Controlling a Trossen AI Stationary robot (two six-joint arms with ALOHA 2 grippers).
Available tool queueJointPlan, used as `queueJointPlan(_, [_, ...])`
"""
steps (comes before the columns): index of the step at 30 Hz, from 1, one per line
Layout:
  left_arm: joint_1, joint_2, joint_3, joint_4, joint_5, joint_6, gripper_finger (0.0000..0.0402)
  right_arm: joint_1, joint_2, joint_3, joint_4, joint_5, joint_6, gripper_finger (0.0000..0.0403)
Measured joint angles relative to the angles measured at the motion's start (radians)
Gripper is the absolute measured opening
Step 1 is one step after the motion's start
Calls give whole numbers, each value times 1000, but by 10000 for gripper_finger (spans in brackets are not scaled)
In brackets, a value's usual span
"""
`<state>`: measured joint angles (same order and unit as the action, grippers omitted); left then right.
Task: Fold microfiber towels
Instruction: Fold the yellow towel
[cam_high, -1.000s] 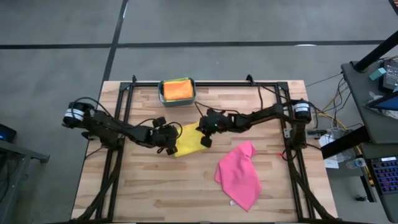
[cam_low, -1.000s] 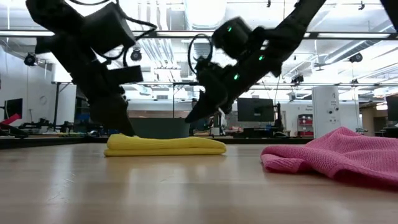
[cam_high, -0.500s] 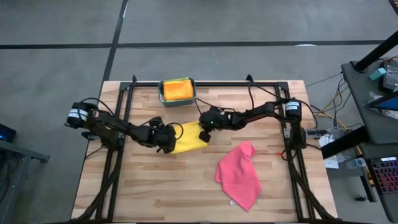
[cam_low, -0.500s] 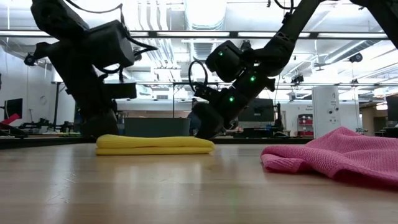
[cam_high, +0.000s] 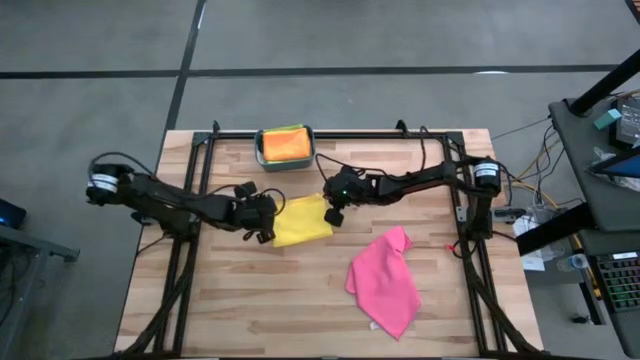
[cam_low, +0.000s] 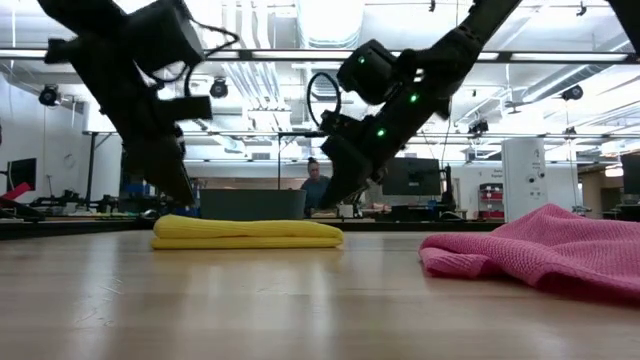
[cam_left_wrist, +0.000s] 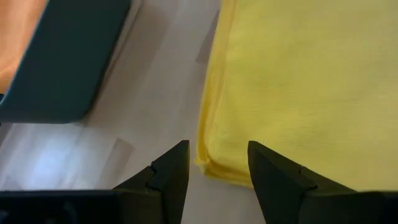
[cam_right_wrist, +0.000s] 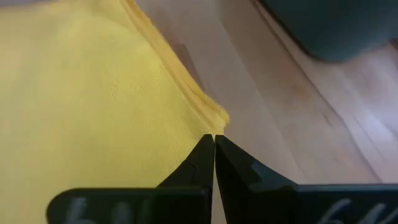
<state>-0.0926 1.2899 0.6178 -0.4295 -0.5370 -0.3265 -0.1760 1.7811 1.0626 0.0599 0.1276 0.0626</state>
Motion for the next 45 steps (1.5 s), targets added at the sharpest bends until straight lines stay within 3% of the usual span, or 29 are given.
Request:
queueJointPlan(8, [-39, -129, 2, 10, 191, 14, 148, 51, -56, -3, -121, -5, -88, 9])
queueJointPlan(17, [-163, -106, 3, 56, 197, -34, 148, 124, -58, -3, -122, -7, -85, 9])
queueJointPlan(25, [-179, -54, -3, 54, 196, -33, 148, 140, -58, -3, -166, -7, -62, 9])
queueJointPlan(30, [-171, -43, -3, 50, 192, -120, 148, 121, -58, -4, -167, -7, 101, 12])
queueJointPlan(35, [-155, -57, -6, -24, 217, -420, 148, 85, -58, -4, -182, -3, 237, 45])
queueJointPlan(40, [-154, -76, -28, -22, 234, -626, 148, 63, -58, -4, -175, -27, 320, 104])
queueJointPlan(45, [-138, -129, -63, -21, 305, -656, 148, 49, -58, -4, -176, -105, 385, 167])
